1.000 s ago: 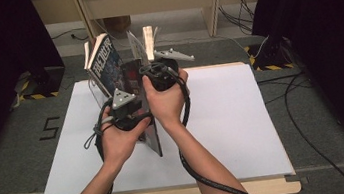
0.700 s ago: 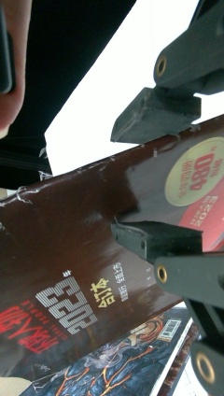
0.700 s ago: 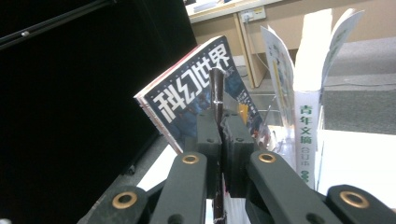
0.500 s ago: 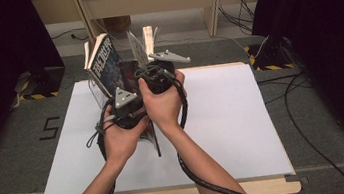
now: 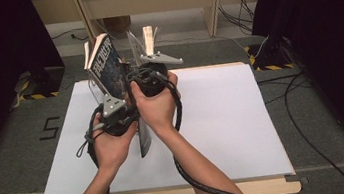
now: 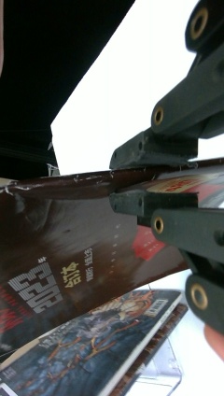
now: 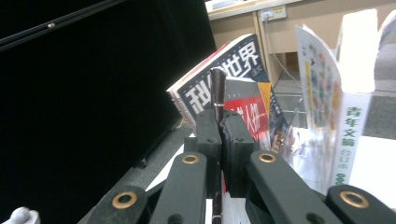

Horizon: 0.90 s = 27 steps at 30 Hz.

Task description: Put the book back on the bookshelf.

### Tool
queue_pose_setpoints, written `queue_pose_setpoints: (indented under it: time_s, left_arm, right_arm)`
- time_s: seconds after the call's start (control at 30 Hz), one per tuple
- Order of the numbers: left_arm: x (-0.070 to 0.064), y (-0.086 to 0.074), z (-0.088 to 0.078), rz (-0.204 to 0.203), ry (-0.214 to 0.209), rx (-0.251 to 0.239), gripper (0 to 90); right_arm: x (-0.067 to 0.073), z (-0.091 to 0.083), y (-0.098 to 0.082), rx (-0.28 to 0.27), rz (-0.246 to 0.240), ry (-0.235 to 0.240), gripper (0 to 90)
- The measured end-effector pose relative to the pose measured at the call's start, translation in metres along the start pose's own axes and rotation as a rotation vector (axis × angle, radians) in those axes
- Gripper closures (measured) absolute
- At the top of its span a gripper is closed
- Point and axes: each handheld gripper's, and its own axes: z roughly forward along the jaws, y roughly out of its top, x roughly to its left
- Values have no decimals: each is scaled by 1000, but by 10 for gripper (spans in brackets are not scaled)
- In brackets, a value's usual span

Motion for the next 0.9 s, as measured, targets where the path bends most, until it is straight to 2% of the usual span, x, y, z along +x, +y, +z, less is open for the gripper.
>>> queue_pose_setpoints:
  time_s: [0.2,0.33,0.37,0.4,0.43,0.53,0.73,0.9]
  left_arm:
    - [9,-5,-6,-21,7,-11,862]
    - [16,-8,-11,-34,4,-20,868]
    - [18,-9,-14,-39,2,-37,869]
    - [18,-9,-14,-39,2,-37,869]
    - [18,-9,-16,-20,13,-39,870]
    - [20,-9,-17,-24,9,-35,871]
    - [27,-13,-18,-39,10,-30,871]
    - [32,-14,-21,-48,6,-34,871]
  right_arm:
    - [6,3,-2,8,-11,17,869]
    - [5,4,-1,19,-29,33,814]
    - [3,4,0,20,-35,41,787]
    - [3,4,0,20,-35,41,787]
    - [2,4,1,25,-47,49,765]
    - [1,4,3,32,-60,60,718]
    - [-3,0,6,35,-48,87,667]
    - [-8,-11,8,11,-37,107,641]
